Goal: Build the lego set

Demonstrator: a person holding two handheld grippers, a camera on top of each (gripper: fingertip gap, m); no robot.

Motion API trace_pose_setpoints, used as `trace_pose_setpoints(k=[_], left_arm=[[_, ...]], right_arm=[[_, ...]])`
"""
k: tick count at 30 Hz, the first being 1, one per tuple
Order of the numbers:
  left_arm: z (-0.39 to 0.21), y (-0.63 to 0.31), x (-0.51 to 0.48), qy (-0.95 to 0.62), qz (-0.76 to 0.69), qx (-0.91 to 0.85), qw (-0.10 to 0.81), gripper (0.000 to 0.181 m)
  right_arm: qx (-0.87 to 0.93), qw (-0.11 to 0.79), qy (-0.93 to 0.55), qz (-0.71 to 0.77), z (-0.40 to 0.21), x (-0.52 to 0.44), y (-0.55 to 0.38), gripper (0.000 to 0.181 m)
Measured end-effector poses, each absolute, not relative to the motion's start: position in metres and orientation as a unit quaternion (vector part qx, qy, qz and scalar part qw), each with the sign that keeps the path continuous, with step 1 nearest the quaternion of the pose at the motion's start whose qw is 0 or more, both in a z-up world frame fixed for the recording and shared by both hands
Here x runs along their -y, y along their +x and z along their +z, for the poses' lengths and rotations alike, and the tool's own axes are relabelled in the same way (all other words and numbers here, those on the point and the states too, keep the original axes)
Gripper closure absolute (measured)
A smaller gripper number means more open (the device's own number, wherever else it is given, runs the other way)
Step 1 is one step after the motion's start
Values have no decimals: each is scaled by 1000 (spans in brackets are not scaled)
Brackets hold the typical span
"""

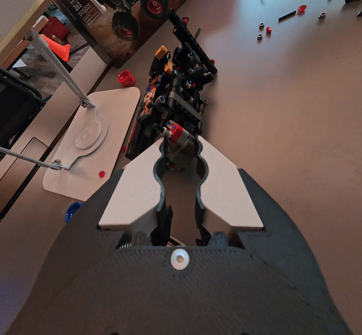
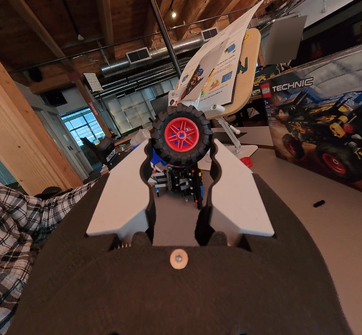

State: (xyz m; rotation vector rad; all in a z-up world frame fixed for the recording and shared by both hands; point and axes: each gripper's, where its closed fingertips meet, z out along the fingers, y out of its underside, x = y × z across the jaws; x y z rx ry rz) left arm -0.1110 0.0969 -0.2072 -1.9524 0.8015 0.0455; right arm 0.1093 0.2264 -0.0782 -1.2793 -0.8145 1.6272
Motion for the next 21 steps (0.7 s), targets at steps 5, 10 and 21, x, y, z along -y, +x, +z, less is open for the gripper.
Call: trace_pose_setpoints(k=[5, 10, 21], left_arm=[[-208, -112, -88, -807, 19, -339, 484, 156], [-208, -110, -83, -804, 22, -340, 488, 156], [-208, -104, -91, -793, 18, -327, 514, 156]], right_arm=[[313, 455, -515, 656, -74, -232, 117, 124], [316, 457, -522, 648, -77, -234, 118, 124], [439, 417, -556, 569, -107, -203, 83, 124]])
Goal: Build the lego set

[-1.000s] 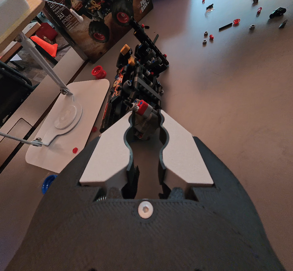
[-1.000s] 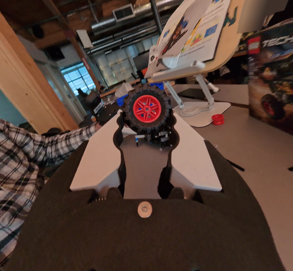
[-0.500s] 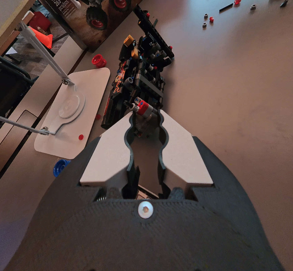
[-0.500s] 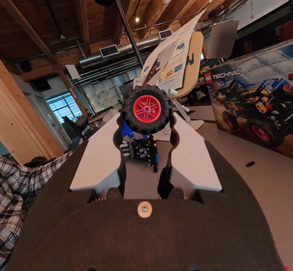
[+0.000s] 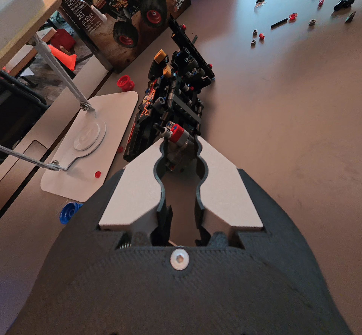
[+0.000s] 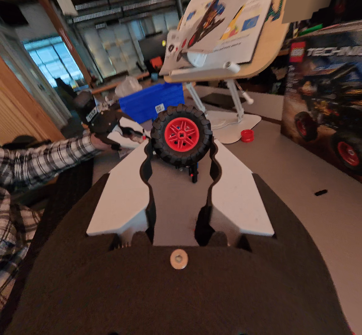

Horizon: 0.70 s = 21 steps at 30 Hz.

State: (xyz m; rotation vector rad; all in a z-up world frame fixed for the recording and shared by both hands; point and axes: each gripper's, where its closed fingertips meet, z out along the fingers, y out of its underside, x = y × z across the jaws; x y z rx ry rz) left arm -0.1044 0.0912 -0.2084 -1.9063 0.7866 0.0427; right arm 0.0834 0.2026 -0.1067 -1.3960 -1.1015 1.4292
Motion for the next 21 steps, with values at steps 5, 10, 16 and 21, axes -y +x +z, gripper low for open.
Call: trace_pose_setpoints(k=[5, 10, 16, 21], left_arm=[[-210, -102, -95, -785, 29, -334, 521, 157], [-210, -98, -97, -774, 34, -342, 531, 157], [-209, -91, -99, -756, 57, -365, 540, 156], [-209, -86, -100, -743, 69, -379, 547, 157]], right_arm=[[558, 366, -559, 492, -116, -154, 35, 124], [679, 289, -528, 420, -136, -103, -22, 124], [770, 277, -483, 314, -157, -95, -69, 124], [806, 279, -451, 263, -161, -90, -84, 124]])
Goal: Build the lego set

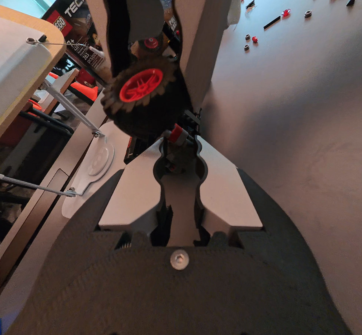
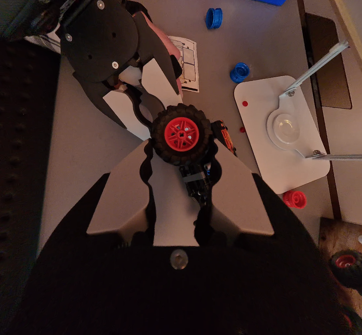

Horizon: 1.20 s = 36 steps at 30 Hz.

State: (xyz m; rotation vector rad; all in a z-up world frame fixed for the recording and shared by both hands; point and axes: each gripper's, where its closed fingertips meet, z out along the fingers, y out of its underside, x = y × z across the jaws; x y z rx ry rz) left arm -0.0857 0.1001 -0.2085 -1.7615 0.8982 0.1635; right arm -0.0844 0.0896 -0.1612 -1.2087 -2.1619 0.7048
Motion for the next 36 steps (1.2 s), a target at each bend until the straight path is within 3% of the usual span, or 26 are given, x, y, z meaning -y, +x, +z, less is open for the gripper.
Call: trace_pose_setpoints(k=[19, 25, 30, 32, 36], left_arm=[[-211, -79, -105, -736, 43, -373, 563, 153], [-214, -82, -96, -751, 2, -366, 549, 131], [-190, -88, -80, -765, -172, -290, 549, 114], [-181, -103, -90, -759, -118, -268, 581, 88], [-179, -104, -89, -738, -4, -329, 588, 107]], right_arm=[[817, 185, -476, 266, -176, -90, -90, 125], [831, 162, -479, 231, -182, -95, -95, 125], [837, 145, -478, 226, -181, -96, -99, 125], [841, 125, -479, 217, -182, -98, -97, 126], [848, 79, -479, 213, -184, -96, -93, 125]])
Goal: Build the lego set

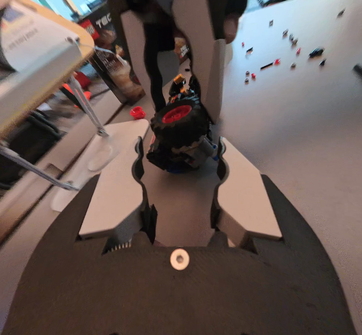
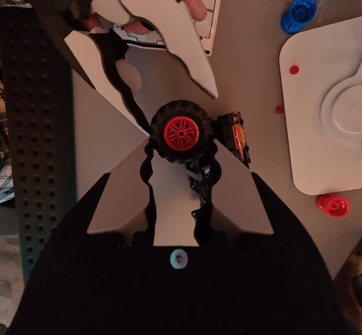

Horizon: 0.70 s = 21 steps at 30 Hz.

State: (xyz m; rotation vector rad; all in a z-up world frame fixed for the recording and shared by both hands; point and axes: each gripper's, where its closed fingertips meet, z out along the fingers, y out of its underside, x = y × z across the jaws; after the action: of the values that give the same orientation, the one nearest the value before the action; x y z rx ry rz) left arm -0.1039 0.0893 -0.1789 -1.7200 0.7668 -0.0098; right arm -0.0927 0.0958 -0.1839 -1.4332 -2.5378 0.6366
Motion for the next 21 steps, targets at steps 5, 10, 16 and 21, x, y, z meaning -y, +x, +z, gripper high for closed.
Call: trace_pose_setpoints(k=[5, 10, 16, 21], left_arm=[[-174, -101, -94, -687, 129, -399, 594, 135], [-172, -100, -94, -680, 143, -409, 591, 151], [-157, -105, -90, -699, 12, -352, 622, 155], [-155, -109, -91, -715, -92, -304, 623, 156]], right_arm=[[854, 43, -481, 195, -186, -97, -93, 125], [847, 37, -482, 220, -178, -95, -101, 120], [813, 48, -491, 308, -168, -92, -105, 117], [783, 91, -507, 348, -166, -98, -93, 127]])
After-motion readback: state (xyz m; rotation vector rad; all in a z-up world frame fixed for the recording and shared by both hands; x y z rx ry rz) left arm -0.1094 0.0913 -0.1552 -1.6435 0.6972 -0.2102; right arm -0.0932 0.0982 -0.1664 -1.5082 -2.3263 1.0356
